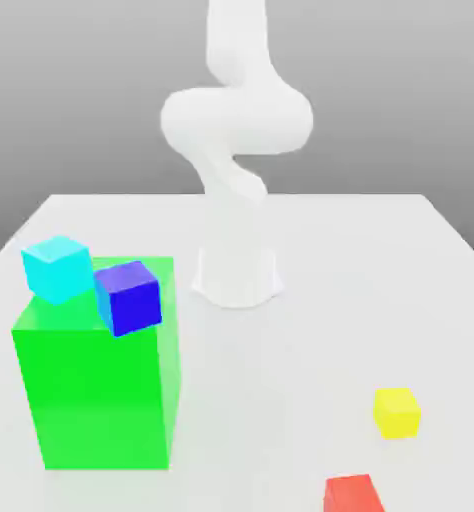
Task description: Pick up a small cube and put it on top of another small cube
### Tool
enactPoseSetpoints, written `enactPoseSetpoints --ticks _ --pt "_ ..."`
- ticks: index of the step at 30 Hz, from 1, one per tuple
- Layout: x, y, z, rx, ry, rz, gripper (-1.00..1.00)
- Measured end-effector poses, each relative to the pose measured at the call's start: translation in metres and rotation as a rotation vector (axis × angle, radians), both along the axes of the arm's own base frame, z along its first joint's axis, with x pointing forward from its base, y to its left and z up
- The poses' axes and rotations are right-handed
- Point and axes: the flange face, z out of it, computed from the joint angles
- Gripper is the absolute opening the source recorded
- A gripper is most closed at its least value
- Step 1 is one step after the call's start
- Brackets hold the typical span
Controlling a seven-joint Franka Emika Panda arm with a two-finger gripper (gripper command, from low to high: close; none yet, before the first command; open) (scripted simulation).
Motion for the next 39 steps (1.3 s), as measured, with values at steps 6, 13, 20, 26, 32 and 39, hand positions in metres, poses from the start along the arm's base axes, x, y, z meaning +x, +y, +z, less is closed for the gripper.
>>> enactPoseSetpoints --ticks 6,13,20,26,32,39 --pt "0.07 0.023 -0.086 -0.029 0.156 0.012 0.0" --pt "0.124 0.051 -0.199 -0.052 0.332 0.04 0.0" --pt "0.146 0.083 -0.323 -0.061 0.507 0.085 0.0" --pt "0.141 0.106 -0.431 -0.053 0.657 0.118 0.0" --pt "0.13 0.119 -0.526 -0.042 0.734 0.137 0.0" --pt "0.129 0.119 -0.548 -0.043 0.734 0.138 -1.0"
